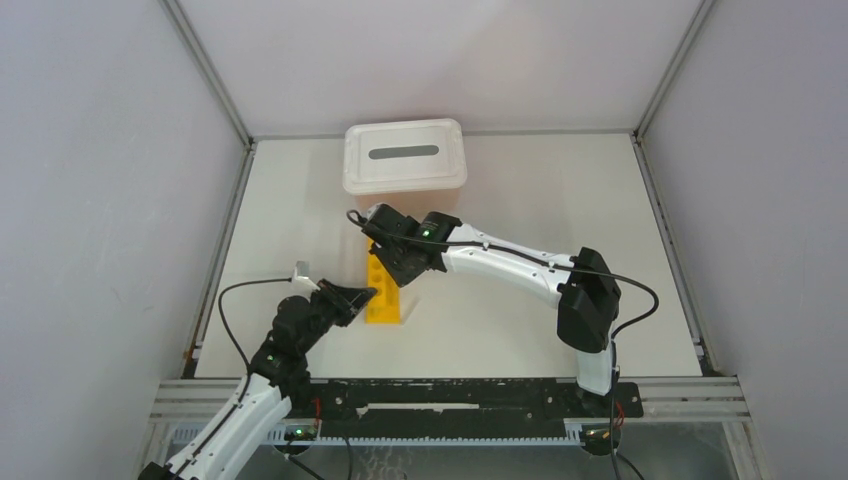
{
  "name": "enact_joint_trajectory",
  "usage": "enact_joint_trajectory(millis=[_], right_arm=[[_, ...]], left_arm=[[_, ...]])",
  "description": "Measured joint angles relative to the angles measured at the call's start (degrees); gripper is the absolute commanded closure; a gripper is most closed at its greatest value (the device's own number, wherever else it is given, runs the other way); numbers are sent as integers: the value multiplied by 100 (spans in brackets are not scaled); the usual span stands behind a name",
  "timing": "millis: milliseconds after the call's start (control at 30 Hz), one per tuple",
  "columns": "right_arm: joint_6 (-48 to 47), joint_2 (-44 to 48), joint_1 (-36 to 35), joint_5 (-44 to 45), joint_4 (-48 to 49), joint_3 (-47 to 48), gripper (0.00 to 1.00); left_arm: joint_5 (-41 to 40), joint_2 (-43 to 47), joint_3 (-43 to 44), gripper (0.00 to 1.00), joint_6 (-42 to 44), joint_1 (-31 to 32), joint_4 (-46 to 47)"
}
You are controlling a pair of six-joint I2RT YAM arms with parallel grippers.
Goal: Organize the chemistry lab equipment
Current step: Insert the test tube into the slot of the test tube rack.
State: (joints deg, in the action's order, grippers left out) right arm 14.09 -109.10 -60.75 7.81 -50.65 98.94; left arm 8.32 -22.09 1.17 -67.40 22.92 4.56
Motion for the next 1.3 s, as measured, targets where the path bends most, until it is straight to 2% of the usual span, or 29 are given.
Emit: enact_joint_trajectory(millis=[1300], right_arm=[[-140, -236, 160, -219, -129, 409, 93]], left_arm=[[-9, -94, 0, 90, 0, 0, 90]])
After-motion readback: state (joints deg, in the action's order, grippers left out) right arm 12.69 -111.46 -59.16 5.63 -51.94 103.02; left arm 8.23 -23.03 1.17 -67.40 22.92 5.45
